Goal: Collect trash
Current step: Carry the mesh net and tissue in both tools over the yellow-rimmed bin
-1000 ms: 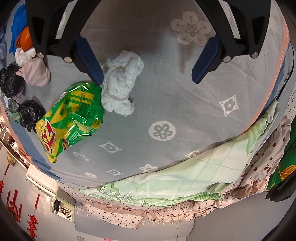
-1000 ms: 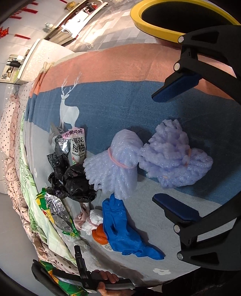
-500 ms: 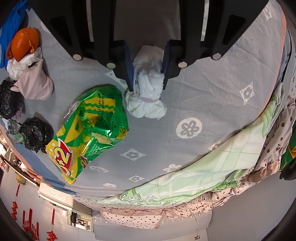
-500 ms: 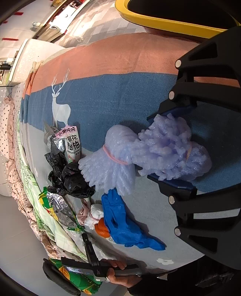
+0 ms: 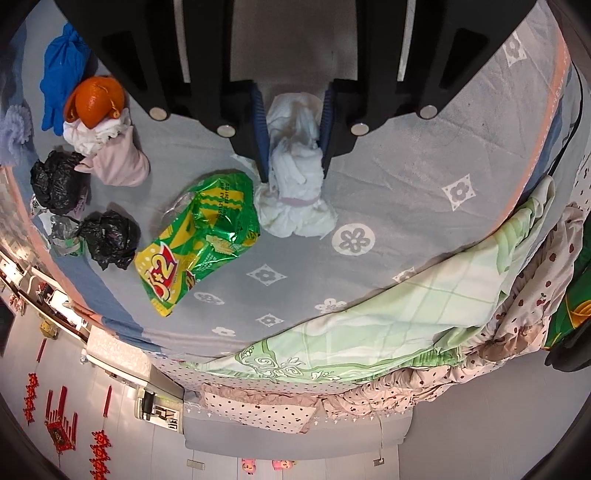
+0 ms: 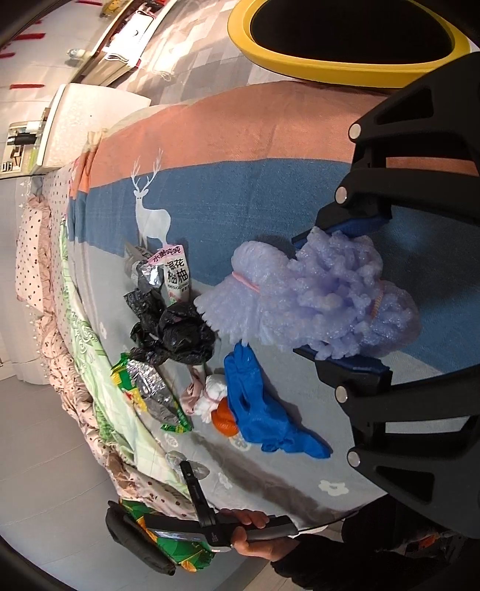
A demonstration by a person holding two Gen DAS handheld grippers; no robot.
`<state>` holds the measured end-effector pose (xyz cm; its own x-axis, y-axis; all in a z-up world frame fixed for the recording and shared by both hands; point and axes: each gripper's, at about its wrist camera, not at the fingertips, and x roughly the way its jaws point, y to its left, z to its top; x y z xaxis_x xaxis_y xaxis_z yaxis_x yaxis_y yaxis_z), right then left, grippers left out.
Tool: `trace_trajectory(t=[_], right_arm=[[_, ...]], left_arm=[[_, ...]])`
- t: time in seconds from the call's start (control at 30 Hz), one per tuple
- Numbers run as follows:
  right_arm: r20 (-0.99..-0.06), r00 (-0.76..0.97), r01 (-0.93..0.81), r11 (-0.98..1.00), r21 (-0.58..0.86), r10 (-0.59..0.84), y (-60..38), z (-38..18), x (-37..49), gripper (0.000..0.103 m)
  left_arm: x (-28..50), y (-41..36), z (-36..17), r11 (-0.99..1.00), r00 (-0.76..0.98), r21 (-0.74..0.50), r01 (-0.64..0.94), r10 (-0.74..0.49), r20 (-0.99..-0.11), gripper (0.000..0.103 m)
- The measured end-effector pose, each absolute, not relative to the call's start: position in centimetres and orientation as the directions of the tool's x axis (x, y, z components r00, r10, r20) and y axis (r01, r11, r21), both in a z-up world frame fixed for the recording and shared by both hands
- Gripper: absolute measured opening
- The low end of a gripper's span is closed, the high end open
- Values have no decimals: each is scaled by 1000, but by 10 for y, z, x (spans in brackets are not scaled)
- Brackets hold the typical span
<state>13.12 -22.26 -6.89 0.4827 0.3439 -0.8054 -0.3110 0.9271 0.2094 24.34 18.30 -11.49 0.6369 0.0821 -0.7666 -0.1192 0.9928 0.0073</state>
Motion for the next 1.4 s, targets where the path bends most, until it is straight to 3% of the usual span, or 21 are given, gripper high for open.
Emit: trace_trajectory(t=[0.73,1.4], right_arm=[[-663,641,-271,922,277,388,-275,6,101,49],[-592,765,-104,955,277,254,-386,64,87,49]], left_arm=[[178,69,-17,994,744,-91,54,-101,-660,23],[175,-108,36,929,702,-117,350,-343,-625,23]])
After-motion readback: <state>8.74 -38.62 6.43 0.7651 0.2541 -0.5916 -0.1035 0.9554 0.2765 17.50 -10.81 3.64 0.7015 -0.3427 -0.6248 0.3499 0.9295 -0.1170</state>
